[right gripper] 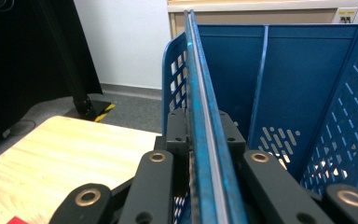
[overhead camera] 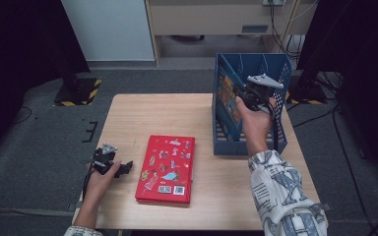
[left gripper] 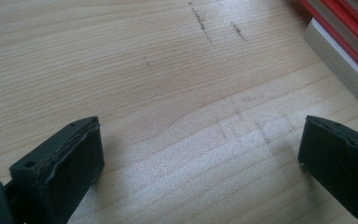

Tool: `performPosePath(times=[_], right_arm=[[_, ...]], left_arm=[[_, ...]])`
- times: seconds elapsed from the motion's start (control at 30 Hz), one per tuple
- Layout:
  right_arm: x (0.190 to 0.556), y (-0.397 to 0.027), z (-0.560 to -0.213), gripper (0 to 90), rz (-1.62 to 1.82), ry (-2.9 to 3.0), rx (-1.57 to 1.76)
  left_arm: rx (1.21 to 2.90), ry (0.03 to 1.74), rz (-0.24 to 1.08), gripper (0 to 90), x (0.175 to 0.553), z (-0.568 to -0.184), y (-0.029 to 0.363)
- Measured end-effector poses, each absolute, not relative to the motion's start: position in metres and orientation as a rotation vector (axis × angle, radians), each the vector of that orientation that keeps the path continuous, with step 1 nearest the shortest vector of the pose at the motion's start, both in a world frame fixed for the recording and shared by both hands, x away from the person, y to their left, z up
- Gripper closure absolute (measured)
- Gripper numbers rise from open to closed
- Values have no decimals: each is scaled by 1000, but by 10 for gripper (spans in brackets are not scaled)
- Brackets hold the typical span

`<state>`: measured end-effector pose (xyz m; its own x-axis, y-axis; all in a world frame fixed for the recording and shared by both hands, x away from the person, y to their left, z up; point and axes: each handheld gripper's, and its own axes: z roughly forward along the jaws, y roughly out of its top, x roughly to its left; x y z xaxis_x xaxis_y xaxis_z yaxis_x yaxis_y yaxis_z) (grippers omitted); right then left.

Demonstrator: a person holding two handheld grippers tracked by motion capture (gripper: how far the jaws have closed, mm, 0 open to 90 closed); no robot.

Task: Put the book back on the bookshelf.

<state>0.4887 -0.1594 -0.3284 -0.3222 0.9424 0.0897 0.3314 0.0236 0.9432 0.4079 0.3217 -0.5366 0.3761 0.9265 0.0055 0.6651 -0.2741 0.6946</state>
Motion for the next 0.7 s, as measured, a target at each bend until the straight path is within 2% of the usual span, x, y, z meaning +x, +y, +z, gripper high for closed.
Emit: performPosePath(times=[0.47, 0.7], right_arm=[[489, -164, -321, 698, 1274, 1834, 1289], [491, -161, -315, 694, 1233, 1874, 1269]], left_arm=[[2029, 1361, 556, 0, 408, -537, 320], [2034, 1355, 552, 0, 408, -537, 319]])
